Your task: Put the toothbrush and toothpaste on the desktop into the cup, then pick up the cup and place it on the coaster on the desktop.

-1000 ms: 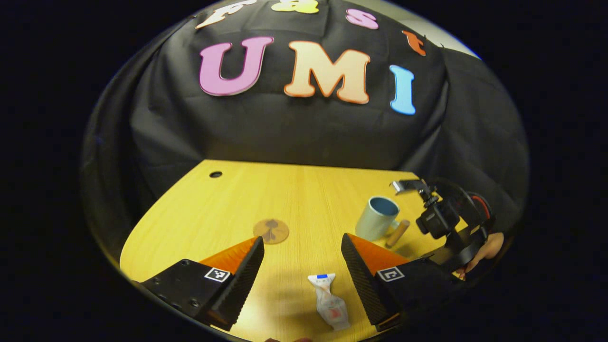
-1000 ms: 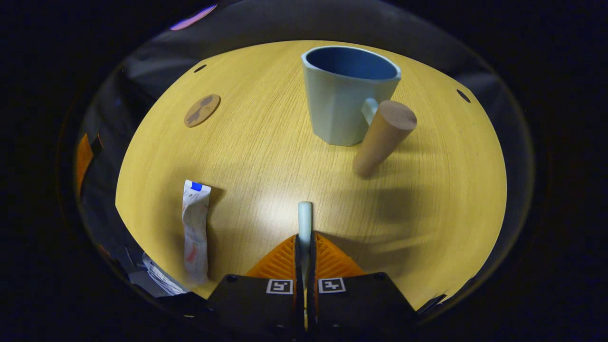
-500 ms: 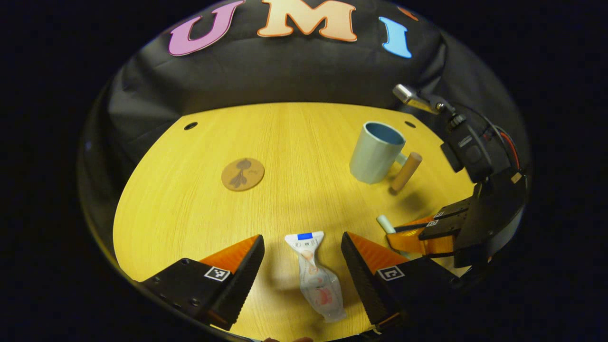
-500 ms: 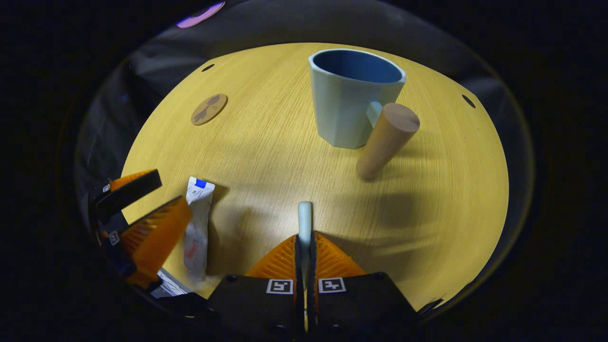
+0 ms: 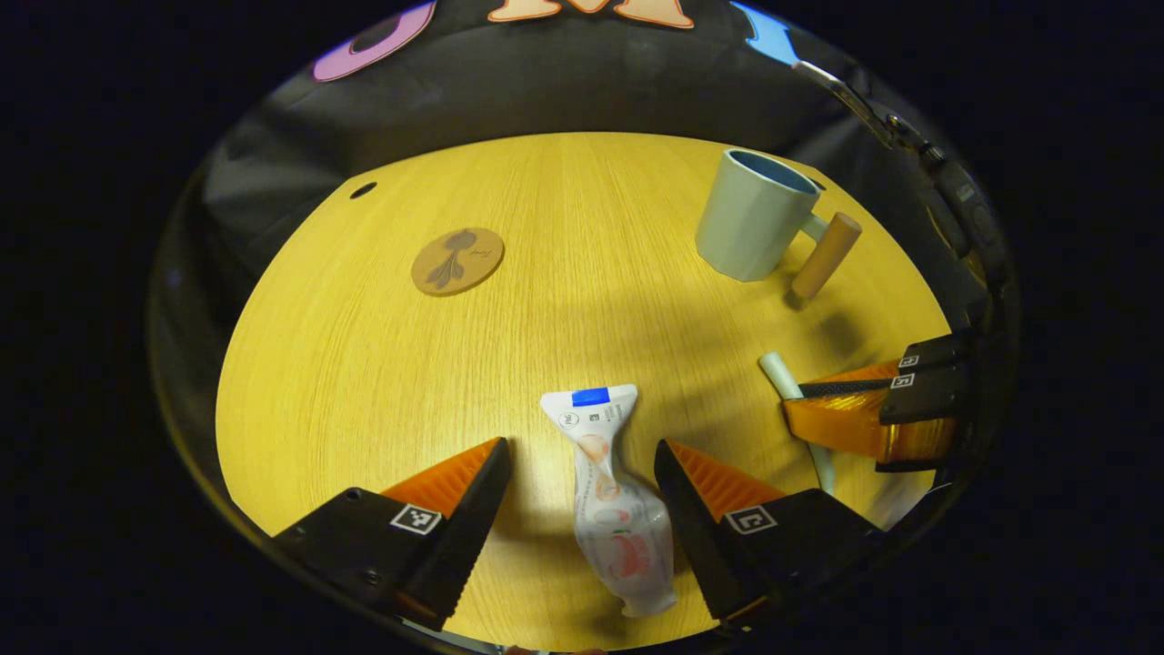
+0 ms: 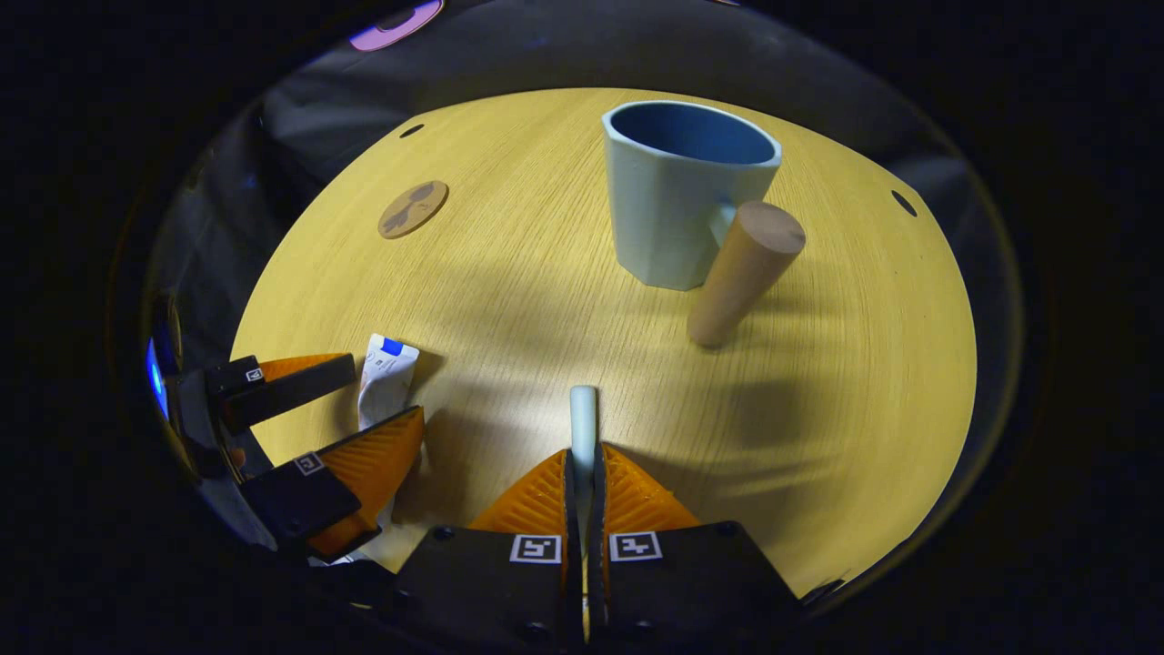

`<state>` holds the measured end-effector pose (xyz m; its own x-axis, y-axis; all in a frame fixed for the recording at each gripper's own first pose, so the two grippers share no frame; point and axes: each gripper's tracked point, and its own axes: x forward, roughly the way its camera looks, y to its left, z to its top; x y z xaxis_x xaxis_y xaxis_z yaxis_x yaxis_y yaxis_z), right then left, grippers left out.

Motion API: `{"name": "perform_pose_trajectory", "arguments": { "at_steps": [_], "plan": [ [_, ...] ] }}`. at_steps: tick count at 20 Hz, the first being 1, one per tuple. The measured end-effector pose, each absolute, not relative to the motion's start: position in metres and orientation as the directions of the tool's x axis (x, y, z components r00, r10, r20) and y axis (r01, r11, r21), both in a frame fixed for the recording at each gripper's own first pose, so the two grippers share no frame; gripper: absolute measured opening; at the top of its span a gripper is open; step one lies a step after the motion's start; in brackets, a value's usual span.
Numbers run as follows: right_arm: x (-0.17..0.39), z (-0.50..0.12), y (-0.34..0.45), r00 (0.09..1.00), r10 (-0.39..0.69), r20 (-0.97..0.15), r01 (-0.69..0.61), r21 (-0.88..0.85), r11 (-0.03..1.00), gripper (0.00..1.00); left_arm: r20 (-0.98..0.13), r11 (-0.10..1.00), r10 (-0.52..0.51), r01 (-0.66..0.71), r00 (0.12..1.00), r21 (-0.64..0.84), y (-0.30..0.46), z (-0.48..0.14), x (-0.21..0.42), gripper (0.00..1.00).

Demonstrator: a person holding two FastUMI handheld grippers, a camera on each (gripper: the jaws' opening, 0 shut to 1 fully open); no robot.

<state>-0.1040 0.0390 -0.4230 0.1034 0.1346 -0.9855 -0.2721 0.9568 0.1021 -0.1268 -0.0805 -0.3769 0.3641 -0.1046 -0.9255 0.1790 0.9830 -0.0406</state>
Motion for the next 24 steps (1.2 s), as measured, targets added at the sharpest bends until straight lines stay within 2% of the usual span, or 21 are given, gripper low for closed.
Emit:
{"name": "perform_pose_trajectory", "arguments": {
  "at_steps": [2,4,6,7,11,15,20,24],
  "plan": [
    [-0.104,-0.423,0.04,0.106,0.131,-0.986,-0.275,0.097,0.957,0.05,-0.928,0.984,-0.101,0.171,0.358,-0.041,-0.08,-0.377,-0.126,0.93],
    [-0.104,-0.424,0.037,0.11,0.126,-0.986,-0.28,0.091,0.956,0.05,-0.928,0.986,-0.1,0.158,0.359,-0.045,-0.082,-0.378,-0.124,0.78],
    [-0.104,-0.427,0.029,0.115,0.123,-0.986,-0.288,0.085,0.954,0.05,-0.921,0.989,-0.1,0.135,0.376,-0.053,-0.079,-0.376,-0.122,0.49],
    [-0.104,-0.423,0.034,0.118,0.122,-0.986,-0.292,0.083,0.953,0.05,-0.92,0.99,-0.105,0.128,0.378,-0.06,-0.079,-0.377,-0.121,0.27],
    [-0.103,-0.424,0.034,0.14,0.126,-0.982,-0.298,0.079,0.951,0.05,-0.911,0.988,-0.121,0.139,0.395,-0.071,-0.083,-0.376,-0.118,0.03],
    [-0.103,-0.424,0.036,0.17,0.152,-0.974,-0.248,0.107,0.963,0.05,-0.9,0.974,-0.221,0.125,0.377,-0.187,-0.097,-0.372,-0.119,0.0],
    [-0.101,-0.421,0.035,0.197,0.161,-0.967,-0.223,0.116,0.968,0.05,-0.892,0.971,-0.237,0.092,0.384,-0.219,-0.093,-0.369,-0.117,0.0],
    [-0.091,-0.394,0.035,0.28,0.201,-0.939,-0.211,0.144,0.967,0.05,-0.868,0.965,-0.261,0.096,0.422,-0.244,-0.097,-0.35,-0.11,0.0]
  ]
}}
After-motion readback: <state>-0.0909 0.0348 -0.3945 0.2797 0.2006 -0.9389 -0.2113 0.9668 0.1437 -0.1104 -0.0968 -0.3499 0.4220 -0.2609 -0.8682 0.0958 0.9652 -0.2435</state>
